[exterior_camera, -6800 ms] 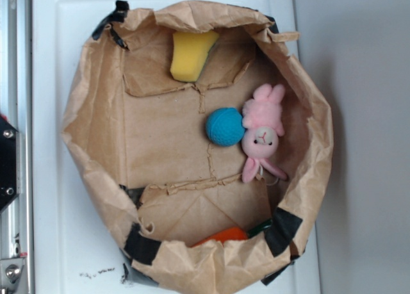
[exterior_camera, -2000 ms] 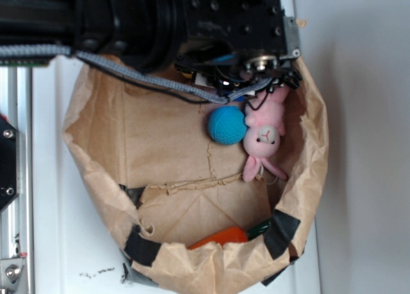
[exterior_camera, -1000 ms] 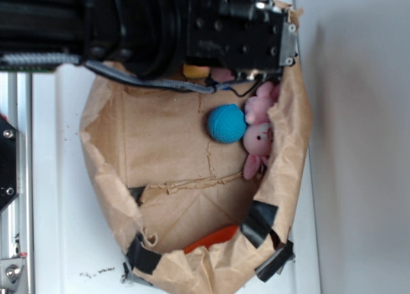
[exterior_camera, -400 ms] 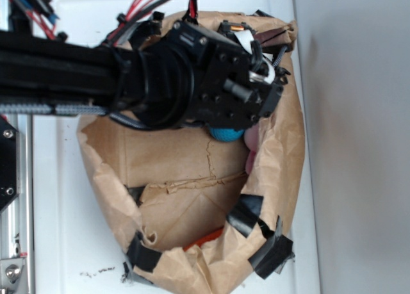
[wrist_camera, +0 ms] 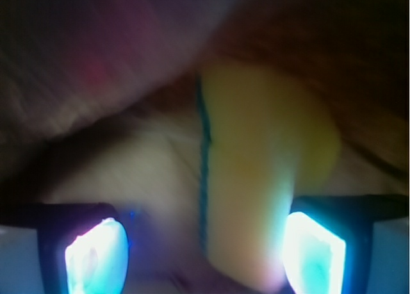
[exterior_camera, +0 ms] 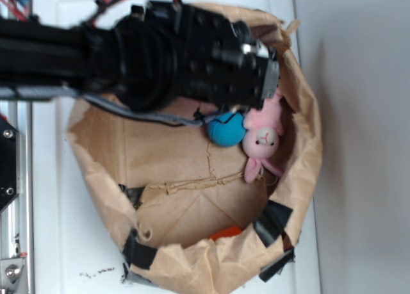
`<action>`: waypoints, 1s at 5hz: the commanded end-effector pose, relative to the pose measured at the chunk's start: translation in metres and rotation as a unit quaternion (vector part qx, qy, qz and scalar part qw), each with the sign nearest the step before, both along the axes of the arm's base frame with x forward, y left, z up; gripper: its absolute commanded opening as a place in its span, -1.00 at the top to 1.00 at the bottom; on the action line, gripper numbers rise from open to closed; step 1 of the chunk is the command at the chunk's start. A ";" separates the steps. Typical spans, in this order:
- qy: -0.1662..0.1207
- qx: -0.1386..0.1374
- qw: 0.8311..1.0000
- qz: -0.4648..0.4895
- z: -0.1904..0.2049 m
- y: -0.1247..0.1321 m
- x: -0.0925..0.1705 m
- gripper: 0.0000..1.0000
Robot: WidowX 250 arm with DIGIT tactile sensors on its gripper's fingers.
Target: Grab the green sponge.
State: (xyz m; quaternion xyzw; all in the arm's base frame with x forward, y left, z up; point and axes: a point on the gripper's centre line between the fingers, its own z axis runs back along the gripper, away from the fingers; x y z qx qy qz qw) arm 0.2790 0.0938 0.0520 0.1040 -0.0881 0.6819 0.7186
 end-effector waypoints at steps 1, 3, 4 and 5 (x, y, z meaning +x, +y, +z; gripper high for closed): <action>-0.074 -0.050 0.995 0.040 0.042 -0.008 -0.035 -1.00; -0.083 -0.035 0.995 0.046 0.016 0.002 -0.027 -1.00; -0.086 -0.025 0.994 0.065 0.001 0.008 0.002 -1.00; -0.093 -0.004 0.994 0.059 -0.017 0.016 0.006 -1.00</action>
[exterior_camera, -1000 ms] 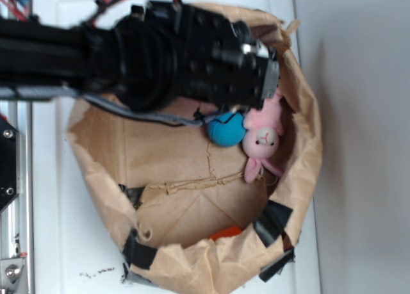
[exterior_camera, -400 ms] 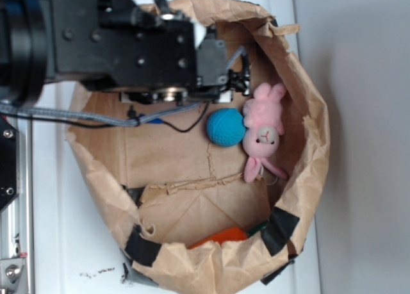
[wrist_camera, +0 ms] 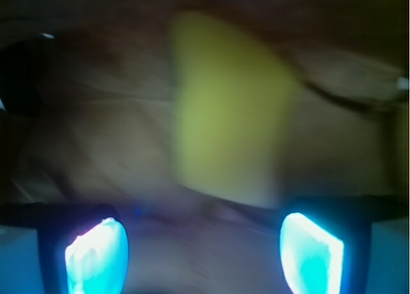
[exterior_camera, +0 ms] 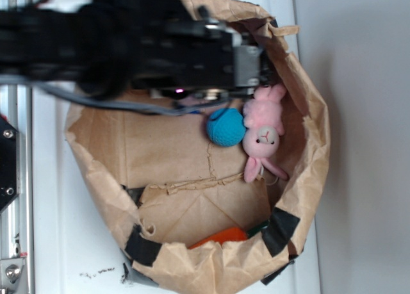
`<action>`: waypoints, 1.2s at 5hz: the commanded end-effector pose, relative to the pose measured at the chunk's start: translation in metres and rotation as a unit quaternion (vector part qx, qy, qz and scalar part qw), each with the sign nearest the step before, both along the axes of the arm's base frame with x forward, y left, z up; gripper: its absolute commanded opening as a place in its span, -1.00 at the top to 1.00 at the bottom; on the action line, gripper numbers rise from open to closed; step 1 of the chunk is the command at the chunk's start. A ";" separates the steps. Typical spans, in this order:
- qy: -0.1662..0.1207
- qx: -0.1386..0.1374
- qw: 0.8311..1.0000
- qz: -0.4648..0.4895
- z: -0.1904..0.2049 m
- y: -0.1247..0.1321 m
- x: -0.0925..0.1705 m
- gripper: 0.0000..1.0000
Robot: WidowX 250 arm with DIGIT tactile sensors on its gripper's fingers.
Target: Grab the green sponge.
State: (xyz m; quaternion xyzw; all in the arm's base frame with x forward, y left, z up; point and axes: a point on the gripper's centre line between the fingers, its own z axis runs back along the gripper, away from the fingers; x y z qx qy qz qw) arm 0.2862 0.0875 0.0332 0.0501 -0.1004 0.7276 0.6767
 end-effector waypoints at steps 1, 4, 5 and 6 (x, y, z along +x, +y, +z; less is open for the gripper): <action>-0.053 0.036 0.998 -0.006 -0.006 0.024 -0.001 -1.00; -0.025 0.020 0.999 -0.007 0.026 0.016 -0.007 -1.00; 0.003 0.018 1.000 -0.010 0.049 0.016 -0.025 -1.00; 0.000 0.025 1.000 0.000 0.051 0.024 -0.033 -1.00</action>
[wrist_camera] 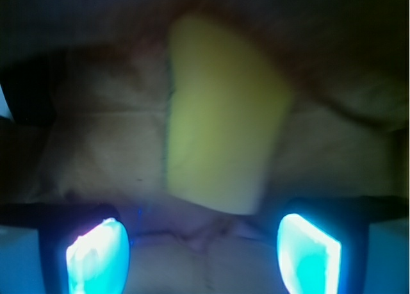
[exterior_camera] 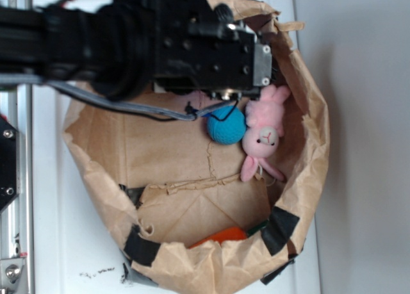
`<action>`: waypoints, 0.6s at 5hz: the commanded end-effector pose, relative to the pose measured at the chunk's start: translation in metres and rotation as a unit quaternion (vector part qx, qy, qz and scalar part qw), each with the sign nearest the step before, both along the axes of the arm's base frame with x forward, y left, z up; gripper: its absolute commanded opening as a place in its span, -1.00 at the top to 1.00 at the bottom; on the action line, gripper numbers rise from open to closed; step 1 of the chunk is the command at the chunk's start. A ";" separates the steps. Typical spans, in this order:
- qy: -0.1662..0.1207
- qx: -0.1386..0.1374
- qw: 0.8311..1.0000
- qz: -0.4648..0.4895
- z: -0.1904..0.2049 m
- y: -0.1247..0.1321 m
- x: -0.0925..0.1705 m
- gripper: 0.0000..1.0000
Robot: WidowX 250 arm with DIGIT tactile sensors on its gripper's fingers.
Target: Grab the green sponge.
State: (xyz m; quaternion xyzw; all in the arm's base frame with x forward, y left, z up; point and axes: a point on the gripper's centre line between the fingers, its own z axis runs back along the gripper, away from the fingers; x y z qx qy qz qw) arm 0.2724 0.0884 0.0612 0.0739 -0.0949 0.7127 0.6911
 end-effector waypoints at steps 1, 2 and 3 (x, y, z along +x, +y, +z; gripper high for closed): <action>-0.036 0.041 0.998 0.022 0.007 0.026 -0.024 -1.00; -0.023 0.091 0.995 0.019 -0.008 0.032 -0.029 -1.00; -0.039 0.108 0.993 0.024 -0.026 0.037 -0.028 -1.00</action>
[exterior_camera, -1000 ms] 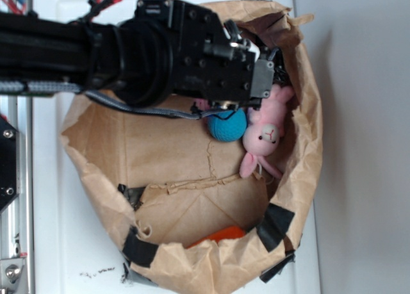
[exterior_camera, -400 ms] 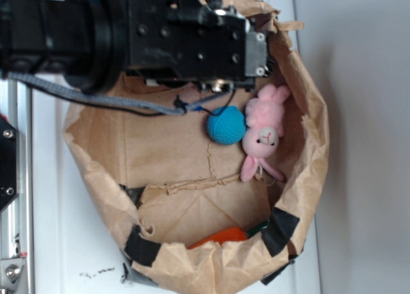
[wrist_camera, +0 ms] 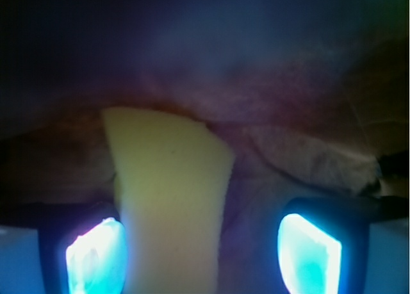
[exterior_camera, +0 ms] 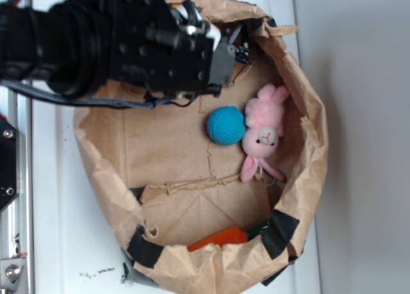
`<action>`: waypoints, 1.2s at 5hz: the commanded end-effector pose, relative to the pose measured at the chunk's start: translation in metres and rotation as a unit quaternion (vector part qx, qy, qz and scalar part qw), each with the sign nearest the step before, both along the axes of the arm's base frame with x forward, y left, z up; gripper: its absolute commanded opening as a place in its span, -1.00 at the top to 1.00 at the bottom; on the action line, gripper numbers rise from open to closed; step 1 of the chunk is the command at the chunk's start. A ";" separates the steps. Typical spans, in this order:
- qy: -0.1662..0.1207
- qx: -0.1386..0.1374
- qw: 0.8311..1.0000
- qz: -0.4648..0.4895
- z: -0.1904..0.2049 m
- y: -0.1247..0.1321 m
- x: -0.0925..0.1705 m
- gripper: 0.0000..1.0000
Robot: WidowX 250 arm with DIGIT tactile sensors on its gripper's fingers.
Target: Grab the green sponge.
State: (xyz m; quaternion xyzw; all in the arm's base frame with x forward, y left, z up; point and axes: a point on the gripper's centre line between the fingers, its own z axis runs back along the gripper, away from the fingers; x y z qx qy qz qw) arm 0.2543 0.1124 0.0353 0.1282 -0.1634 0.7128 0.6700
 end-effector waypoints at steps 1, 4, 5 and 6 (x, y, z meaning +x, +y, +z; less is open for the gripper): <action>-0.037 0.029 0.999 0.024 -0.015 0.010 0.000 0.37; -0.035 -0.016 0.999 0.012 0.022 -0.002 0.002 1.00; -0.052 -0.063 0.996 -0.033 0.047 -0.006 0.000 1.00; -0.018 -0.106 0.982 -0.152 0.086 -0.014 0.002 1.00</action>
